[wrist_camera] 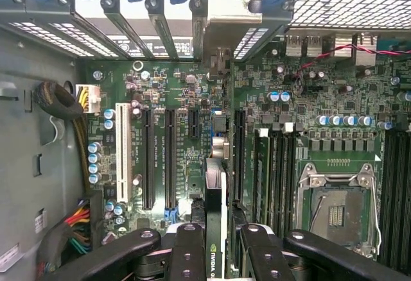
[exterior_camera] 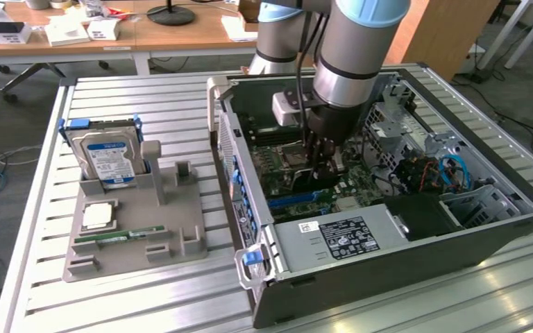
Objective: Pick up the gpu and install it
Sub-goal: 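Insert the gpu into the slot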
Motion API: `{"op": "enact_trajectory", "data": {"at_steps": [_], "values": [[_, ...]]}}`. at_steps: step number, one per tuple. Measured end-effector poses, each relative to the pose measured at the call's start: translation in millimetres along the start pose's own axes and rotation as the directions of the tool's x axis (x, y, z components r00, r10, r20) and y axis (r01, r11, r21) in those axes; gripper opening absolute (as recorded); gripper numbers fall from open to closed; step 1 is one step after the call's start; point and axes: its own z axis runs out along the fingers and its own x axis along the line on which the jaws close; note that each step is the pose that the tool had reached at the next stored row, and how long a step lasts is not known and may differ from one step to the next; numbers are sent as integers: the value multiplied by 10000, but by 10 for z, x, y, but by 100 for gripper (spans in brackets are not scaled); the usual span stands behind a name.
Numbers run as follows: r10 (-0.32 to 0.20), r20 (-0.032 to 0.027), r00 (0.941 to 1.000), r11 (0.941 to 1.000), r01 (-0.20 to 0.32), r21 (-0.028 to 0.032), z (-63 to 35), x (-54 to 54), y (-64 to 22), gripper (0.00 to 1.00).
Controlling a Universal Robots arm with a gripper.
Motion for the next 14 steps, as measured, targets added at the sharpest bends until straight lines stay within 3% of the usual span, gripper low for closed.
{"op": "enact_trajectory", "data": {"at_steps": [14], "values": [[2,-2,10000,10000,-2,-1,54,2,10,26]]}}
